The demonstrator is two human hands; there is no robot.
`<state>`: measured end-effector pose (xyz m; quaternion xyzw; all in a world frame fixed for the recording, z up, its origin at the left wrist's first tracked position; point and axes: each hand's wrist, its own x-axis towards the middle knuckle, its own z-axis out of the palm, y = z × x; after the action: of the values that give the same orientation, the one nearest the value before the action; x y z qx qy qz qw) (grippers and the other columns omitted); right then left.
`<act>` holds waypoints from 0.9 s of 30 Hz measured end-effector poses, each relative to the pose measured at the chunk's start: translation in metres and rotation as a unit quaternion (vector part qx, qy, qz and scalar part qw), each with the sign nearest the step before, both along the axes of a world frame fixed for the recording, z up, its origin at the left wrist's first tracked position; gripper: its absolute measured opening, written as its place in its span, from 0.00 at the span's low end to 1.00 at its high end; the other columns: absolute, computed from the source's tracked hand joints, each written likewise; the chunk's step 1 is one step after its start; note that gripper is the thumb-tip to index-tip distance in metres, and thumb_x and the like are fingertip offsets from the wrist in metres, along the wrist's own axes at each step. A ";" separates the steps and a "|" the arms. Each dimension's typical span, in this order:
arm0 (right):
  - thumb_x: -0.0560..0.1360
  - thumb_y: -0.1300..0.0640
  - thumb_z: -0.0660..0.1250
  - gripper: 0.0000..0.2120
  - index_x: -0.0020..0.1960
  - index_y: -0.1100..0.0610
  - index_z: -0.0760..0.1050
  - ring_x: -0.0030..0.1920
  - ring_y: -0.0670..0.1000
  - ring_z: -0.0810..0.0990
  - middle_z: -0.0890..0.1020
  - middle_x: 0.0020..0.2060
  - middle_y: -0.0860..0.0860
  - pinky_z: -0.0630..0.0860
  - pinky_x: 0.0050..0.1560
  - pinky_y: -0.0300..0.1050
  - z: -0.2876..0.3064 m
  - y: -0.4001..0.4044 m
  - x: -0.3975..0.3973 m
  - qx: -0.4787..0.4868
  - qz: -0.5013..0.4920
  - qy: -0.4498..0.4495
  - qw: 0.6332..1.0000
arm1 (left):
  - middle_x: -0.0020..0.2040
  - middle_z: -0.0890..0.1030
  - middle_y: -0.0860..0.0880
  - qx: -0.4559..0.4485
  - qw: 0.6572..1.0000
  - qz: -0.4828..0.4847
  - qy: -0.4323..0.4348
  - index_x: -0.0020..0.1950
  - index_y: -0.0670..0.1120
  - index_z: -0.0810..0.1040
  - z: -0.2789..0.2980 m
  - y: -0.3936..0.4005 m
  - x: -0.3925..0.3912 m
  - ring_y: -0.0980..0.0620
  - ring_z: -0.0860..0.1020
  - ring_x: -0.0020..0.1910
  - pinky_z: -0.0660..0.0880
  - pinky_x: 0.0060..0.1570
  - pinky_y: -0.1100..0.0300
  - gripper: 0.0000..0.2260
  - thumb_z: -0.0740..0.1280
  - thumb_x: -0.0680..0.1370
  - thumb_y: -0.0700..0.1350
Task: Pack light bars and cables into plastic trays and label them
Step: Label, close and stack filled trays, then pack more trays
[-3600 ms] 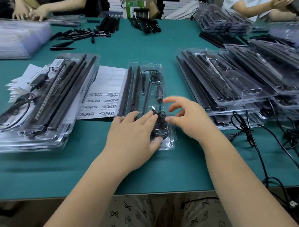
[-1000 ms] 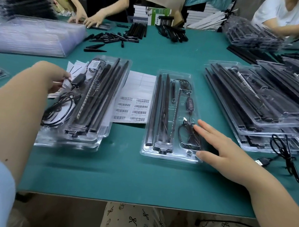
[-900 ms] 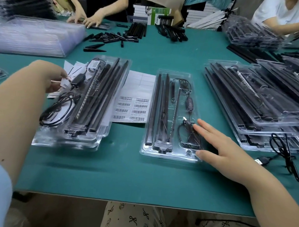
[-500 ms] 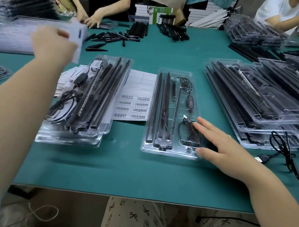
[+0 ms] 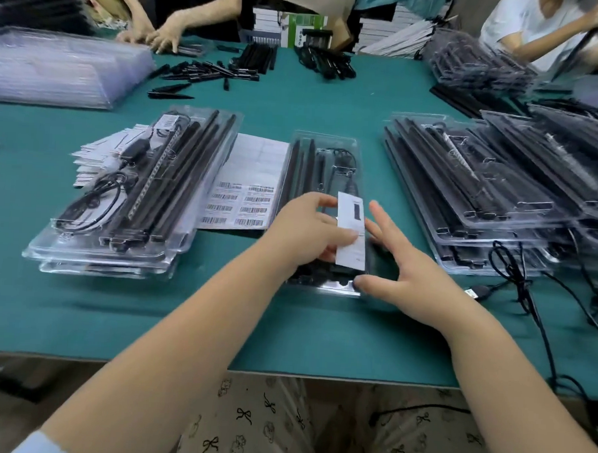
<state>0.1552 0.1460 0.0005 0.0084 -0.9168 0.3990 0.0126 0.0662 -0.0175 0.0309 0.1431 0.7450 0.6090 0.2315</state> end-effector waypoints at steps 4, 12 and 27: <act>0.70 0.50 0.71 0.32 0.58 0.19 0.59 0.65 0.26 0.58 0.60 0.66 0.25 0.54 0.63 0.25 -0.001 0.000 0.000 -0.001 0.017 0.021 1.000 | 0.40 0.85 0.53 -0.069 0.991 0.006 0.111 0.64 0.51 0.73 -0.011 -0.002 0.005 0.53 0.83 0.36 0.82 0.41 0.52 0.21 0.72 0.73 0.49; 0.78 0.46 0.60 0.21 0.70 0.38 0.64 0.68 0.35 0.62 0.65 0.70 0.36 0.59 0.69 0.38 -0.002 0.000 -0.002 0.055 0.012 0.059 0.997 | 0.53 0.77 0.63 -0.175 0.910 -0.103 0.360 0.52 0.59 0.68 -0.011 -0.026 0.007 0.60 0.72 0.52 0.67 0.54 0.65 0.29 0.71 0.58 0.69; 0.75 0.56 0.54 0.06 0.44 0.50 0.69 0.28 0.44 0.74 0.76 0.29 0.42 0.72 0.26 0.39 0.010 -0.001 -0.009 -0.358 -0.279 0.273 0.848 | 0.77 0.55 0.59 -0.255 0.870 -0.209 0.367 0.75 0.62 0.57 -0.017 -0.028 0.008 0.59 0.48 0.76 0.41 0.75 0.47 0.33 0.56 0.71 0.70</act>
<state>0.1461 0.1451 0.0102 -0.1446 -0.6341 0.6605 0.3752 0.0741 -0.0458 0.0135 0.4447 0.8582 0.2393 0.0922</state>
